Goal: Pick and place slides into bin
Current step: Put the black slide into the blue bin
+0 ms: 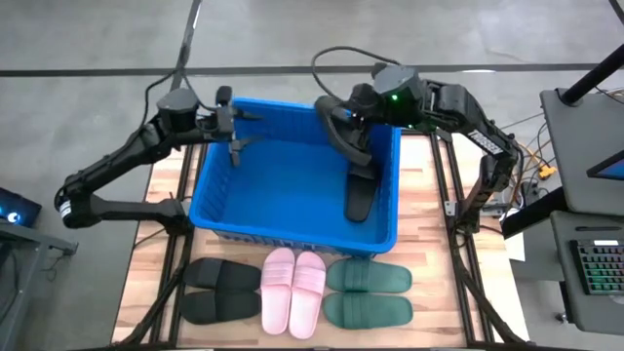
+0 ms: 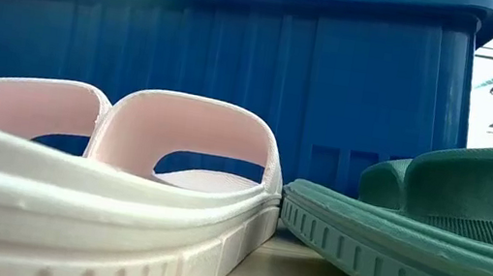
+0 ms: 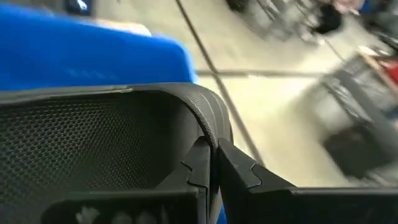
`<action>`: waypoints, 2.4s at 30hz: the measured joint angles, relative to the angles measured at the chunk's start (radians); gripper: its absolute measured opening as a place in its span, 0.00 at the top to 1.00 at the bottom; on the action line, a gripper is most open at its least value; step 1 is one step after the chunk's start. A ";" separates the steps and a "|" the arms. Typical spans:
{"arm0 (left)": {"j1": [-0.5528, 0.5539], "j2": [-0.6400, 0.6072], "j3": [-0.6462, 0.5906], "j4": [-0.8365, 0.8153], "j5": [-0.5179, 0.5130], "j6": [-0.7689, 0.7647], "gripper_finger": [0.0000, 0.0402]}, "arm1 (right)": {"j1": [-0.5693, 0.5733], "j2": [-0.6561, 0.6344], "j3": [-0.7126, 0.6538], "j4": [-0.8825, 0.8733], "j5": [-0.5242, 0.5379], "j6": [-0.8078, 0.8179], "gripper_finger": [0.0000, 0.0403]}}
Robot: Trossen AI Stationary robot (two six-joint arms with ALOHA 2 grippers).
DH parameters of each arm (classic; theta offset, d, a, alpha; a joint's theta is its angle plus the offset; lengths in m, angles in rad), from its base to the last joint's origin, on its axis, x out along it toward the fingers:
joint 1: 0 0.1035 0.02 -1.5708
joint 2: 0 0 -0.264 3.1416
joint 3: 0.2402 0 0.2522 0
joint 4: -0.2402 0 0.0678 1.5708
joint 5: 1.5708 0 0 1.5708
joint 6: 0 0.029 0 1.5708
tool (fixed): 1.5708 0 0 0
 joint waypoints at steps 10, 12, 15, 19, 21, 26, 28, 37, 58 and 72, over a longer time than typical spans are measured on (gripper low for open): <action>0.032 -0.053 0.005 0.084 0.024 -0.387 0.58 | 0.046 0.078 -0.035 -0.163 0.299 0.062 0.98; 0.033 -0.053 0.005 0.088 0.026 -0.425 0.58 | 0.059 0.099 -0.064 -0.192 0.370 0.063 0.98; 0.036 -0.056 0.004 0.086 0.023 -0.442 0.58 | 0.073 0.126 -0.117 -0.232 0.435 0.082 0.98; 0.036 -0.061 0.000 0.080 0.017 -0.442 0.58 | 0.090 0.121 -0.215 -0.254 0.440 0.161 0.98; 0.038 -0.063 -0.002 0.076 0.015 -0.442 0.58 | 0.098 0.109 -0.276 -0.256 0.441 0.185 0.98; 0.051 -0.067 -0.002 0.078 0.012 -0.434 0.58 | 0.114 0.049 -0.386 -0.204 0.418 0.269 0.98; 0.059 -0.063 -0.002 0.077 0.011 -0.434 0.58 | 0.122 0.002 -0.423 -0.114 0.375 0.296 0.98; 0.062 -0.052 -0.005 0.076 0.009 -0.437 0.58 | 0.164 -0.244 -0.823 0.678 0.247 0.091 0.98; 0.064 -0.005 -0.007 0.069 0.004 -0.433 0.58 | 0.128 -0.246 -0.988 0.409 0.521 0.158 0.98; 0.072 0.006 -0.006 0.079 0.005 -0.432 0.58 | 0.116 -0.155 -1.110 0.328 0.432 0.175 0.98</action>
